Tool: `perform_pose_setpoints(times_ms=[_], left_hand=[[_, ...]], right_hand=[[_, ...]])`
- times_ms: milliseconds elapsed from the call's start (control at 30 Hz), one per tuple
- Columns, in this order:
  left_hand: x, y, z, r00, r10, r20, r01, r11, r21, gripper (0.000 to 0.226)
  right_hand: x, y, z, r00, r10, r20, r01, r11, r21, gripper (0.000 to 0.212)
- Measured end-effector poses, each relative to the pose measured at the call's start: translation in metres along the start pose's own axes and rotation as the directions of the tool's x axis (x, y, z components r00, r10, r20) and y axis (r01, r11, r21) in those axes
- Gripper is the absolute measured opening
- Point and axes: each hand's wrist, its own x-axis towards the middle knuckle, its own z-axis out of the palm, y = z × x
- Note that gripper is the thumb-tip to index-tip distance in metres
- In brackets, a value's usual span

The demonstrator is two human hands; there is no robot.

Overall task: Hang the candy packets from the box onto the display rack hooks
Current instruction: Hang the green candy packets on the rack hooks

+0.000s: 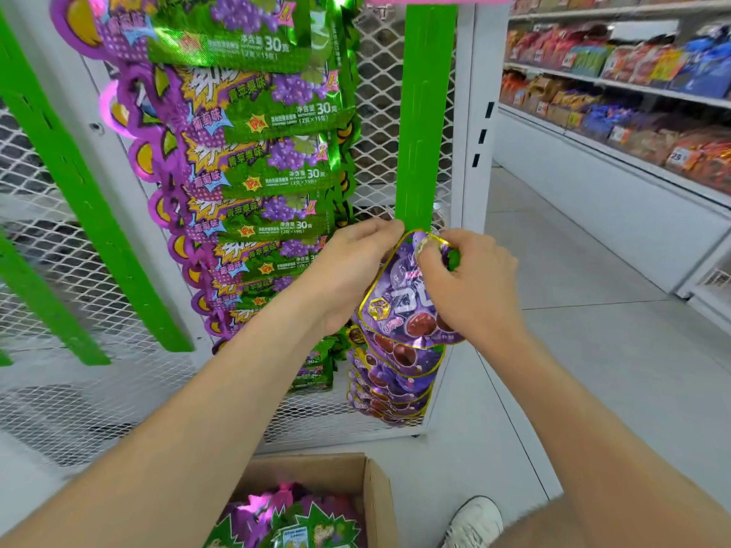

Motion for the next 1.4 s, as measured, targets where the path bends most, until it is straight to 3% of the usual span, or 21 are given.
perform_pose_setpoints(times_ms=[233, 433, 700, 867, 967, 1267, 1400], left_hand=[[-0.007, 0.005, 0.0, 0.999, -0.023, -0.049, 0.02, 0.998, -0.058, 0.028], [-0.009, 0.006, -0.002, 0.995, -0.05, -0.082, 0.047, 0.998, -0.037, 0.024], [-0.005, 0.008, -0.003, 0.995, -0.085, -0.051, 0.078, 0.99, -0.117, 0.025], [-0.002, 0.007, -0.003, 0.994, -0.089, -0.061, 0.082, 0.99, -0.111, 0.027], [0.001, 0.006, -0.004, 0.993, -0.099, -0.068, 0.092, 0.991, -0.095, 0.016], [-0.001, 0.008, -0.005, 0.992, -0.122, -0.022, 0.118, 0.983, -0.141, 0.014], [-0.004, 0.005, -0.005, 0.997, -0.081, -0.008, 0.08, 0.99, -0.112, 0.019]], right_hand=[[-0.011, 0.011, 0.013, 0.996, -0.018, 0.087, 0.026, 0.995, -0.099, 0.038], [-0.012, 0.001, 0.005, 0.993, -0.077, -0.088, 0.078, 0.997, 0.009, 0.029], [-0.01, -0.007, 0.002, 0.992, -0.052, -0.114, 0.058, 0.997, 0.05, 0.028], [-0.005, -0.01, 0.004, 0.995, 0.011, -0.099, -0.002, 0.996, 0.089, 0.039], [-0.005, -0.009, 0.004, 0.996, 0.025, -0.086, -0.019, 0.997, 0.074, 0.041], [-0.008, -0.004, 0.007, 0.999, 0.002, -0.047, -0.002, 1.0, -0.001, 0.039], [-0.01, 0.006, 0.013, 0.999, -0.03, 0.042, 0.036, 0.989, -0.144, 0.043]])
